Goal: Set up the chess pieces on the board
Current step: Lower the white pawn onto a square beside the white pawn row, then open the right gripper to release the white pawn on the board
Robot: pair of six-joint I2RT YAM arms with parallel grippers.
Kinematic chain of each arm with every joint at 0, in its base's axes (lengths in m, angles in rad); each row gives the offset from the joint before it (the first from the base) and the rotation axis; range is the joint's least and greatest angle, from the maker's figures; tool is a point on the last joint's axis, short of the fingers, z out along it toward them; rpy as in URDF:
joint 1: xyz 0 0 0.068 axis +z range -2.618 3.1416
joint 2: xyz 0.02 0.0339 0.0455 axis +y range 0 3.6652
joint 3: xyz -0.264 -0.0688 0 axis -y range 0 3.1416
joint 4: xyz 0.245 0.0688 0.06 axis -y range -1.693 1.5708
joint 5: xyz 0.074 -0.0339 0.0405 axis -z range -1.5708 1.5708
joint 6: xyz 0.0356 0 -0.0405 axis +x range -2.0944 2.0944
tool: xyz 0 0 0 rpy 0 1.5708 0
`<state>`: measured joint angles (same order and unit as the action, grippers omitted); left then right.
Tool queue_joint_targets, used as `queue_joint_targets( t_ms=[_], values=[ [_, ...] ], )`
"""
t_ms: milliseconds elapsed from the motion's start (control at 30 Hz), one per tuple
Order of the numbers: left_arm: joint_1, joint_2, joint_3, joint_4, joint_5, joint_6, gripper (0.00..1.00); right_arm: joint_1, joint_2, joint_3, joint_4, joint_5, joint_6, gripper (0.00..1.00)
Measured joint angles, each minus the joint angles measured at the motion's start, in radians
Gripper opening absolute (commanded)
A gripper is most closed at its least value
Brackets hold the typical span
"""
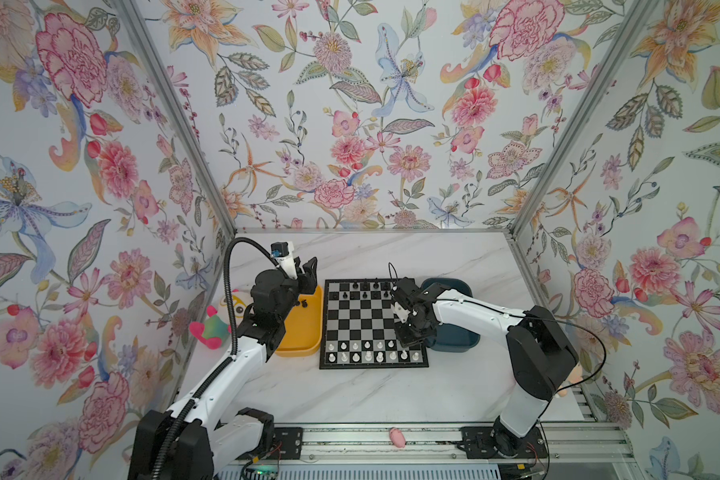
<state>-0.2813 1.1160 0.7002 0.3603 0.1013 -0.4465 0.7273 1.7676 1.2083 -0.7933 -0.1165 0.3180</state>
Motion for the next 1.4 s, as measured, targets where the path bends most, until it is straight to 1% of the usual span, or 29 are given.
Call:
queue_joint_targets(
  t_ms=[200, 533, 900, 1400],
  values=[
    [0.0, -0.001, -0.006, 0.0, 0.0, -0.007, 0.53, 0.002, 0.0, -0.005, 0.007, 0.0, 0.005, 0.09],
    [0.0, -0.006, -0.007, 0.0, 0.0, -0.007, 0.53, 0.003, 0.0, -0.008, 0.02, -0.005, 0.009, 0.15],
    [0.0, -0.013, -0.009, 0.0, 0.0, -0.007, 0.53, 0.006, 0.006, -0.012, 0.028, -0.007, 0.013, 0.19],
    [0.0, -0.017, -0.009, 0.0, 0.0, -0.007, 0.53, 0.006, 0.006, -0.01, 0.028, -0.003, 0.021, 0.21]
  ],
)
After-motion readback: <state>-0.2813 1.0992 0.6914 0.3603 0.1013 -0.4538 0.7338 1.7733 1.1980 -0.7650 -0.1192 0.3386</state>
